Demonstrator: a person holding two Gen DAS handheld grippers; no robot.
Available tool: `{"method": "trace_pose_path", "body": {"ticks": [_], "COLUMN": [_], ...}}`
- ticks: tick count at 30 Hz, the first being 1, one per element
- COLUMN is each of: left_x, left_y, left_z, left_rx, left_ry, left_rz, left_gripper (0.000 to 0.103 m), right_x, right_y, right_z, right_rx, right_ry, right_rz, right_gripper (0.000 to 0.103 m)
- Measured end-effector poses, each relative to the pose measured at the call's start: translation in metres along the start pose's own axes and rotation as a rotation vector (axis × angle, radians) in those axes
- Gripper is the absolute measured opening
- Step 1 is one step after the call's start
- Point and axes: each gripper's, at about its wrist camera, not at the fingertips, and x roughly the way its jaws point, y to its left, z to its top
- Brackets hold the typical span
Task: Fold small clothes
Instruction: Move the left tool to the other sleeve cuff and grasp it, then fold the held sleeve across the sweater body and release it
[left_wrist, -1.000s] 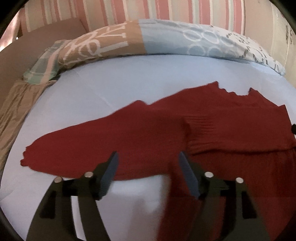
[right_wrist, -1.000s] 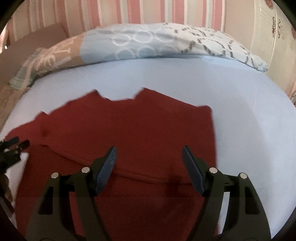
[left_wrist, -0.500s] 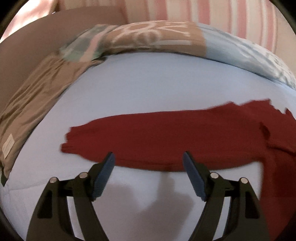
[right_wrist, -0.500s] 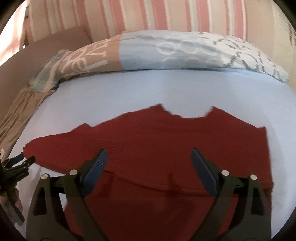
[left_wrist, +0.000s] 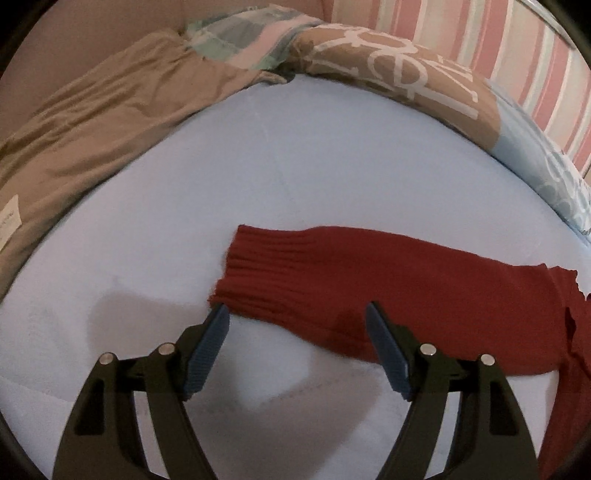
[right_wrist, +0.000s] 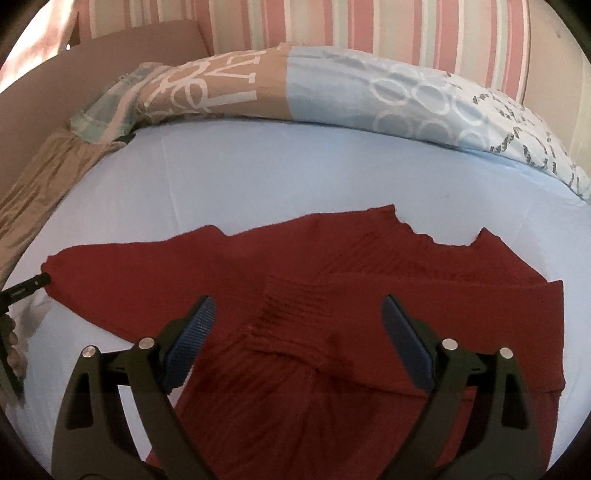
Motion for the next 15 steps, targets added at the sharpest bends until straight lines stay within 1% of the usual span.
{"method": "trace_pose_path", "body": {"ticks": [5, 6, 7, 8, 9, 10, 11, 12, 14, 15], "left_x": [0.012, 0.015, 0.017, 0.018, 0.02, 0.02, 0.021, 0.021, 0.019, 0.016], "left_y": [0.003, 0.001, -0.002, -0.007, -0.009, -0.013, -0.016, -0.022, -0.03, -0.032], "left_z": [0.006, 0.008, 0.009, 0.01, 0.009, 0.009, 0.01, 0.009, 0.009, 0.009], "left_rx": [0.005, 0.012, 0.026, 0.05, 0.059, 0.064, 0.073, 0.089, 0.102, 0.097], "left_ry": [0.01, 0.01, 0.012, 0.01, 0.018, 0.019, 0.014, 0.012, -0.002, -0.011], "left_rz": [-0.004, 0.004, 0.017, 0.024, -0.002, -0.004, 0.003, 0.009, 0.024, 0.007], "left_gripper": [0.077, 0.075, 0.072, 0.051, 0.032, 0.028, 0.02, 0.016, 0.014, 0.014], "right_x": [0.005, 0.006, 0.006, 0.006, 0.006, 0.006, 0.007, 0.007, 0.007, 0.007], "right_y": [-0.002, -0.002, -0.002, -0.003, -0.004, -0.005, -0.008, -0.01, -0.016, -0.019], "right_z": [-0.002, -0.003, -0.003, -0.004, -0.005, -0.005, -0.006, -0.006, -0.007, -0.007], "right_rx": [-0.006, -0.01, -0.014, -0.019, -0.021, -0.022, -0.02, -0.015, -0.003, 0.003], "right_ry": [0.014, 0.017, 0.019, 0.019, 0.019, 0.02, 0.024, 0.025, 0.026, 0.026], "right_rz": [-0.014, -0.017, -0.02, -0.023, -0.025, -0.028, -0.03, -0.031, -0.03, -0.03], "right_gripper": [0.092, 0.092, 0.092, 0.092, 0.092, 0.092, 0.092, 0.091, 0.091, 0.091]}}
